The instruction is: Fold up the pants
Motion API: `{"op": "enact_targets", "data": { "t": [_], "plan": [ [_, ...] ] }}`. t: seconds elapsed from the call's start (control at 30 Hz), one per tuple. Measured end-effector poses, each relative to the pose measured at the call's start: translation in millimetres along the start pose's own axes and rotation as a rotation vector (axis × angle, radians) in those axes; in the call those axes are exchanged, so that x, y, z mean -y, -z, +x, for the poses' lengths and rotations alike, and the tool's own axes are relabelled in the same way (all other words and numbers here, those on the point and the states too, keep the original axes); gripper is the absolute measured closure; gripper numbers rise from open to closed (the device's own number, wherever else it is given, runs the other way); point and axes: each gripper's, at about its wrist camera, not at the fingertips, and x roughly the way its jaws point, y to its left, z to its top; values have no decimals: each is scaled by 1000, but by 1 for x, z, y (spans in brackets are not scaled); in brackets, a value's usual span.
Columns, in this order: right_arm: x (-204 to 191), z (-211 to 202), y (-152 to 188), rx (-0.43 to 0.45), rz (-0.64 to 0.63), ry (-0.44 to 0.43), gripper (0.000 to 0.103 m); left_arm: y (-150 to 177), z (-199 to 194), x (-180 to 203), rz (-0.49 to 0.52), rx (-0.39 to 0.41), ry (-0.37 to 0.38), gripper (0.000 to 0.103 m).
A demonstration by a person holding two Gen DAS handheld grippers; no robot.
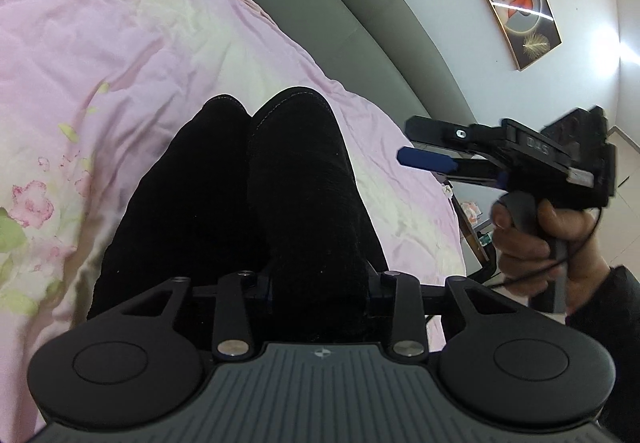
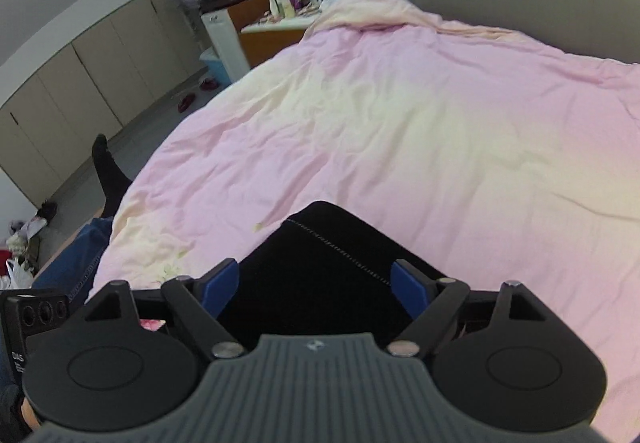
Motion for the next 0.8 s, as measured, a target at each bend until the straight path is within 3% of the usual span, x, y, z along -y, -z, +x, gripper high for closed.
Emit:
{"op": "enact_targets", "data": {
  "t": [0.27, 0.33, 0.37, 0.4, 0.5, 0.6, 0.67, 0.73, 0.8],
  "plan": [
    [30, 87, -47, -165, -44, -108, 23, -2, 3, -12, -22, -32, 28, 63],
    [29, 97, -46, -211, -63, -179, 41, -5, 4, -14, -35, -43, 20, 63],
    [28, 99, -45, -217, -83, -206, 65, -5, 4, -16, -45, -48, 15, 63],
    [24, 97, -44, -212, -121, -212, 73, -6, 5, -17, -48, -50, 10, 63],
    [21, 81, -35, -170, -166, -219, 82, -5, 4, -13, -27, -54, 9, 64],
    [30, 45, -28, -84, -135, -257, 83, -4, -2, 6, 49, -41, 37, 65],
    [40, 12, -24, -3, -85, -301, 83, -8, -11, 26, 98, -21, 104, 66],
    [42, -11, -27, 54, -47, -326, 83, -17, -24, 41, 114, 1, 166, 66],
    [32, -26, -36, 81, -36, -326, 83, -26, -36, 45, 89, 24, 180, 66]
  ]
}}
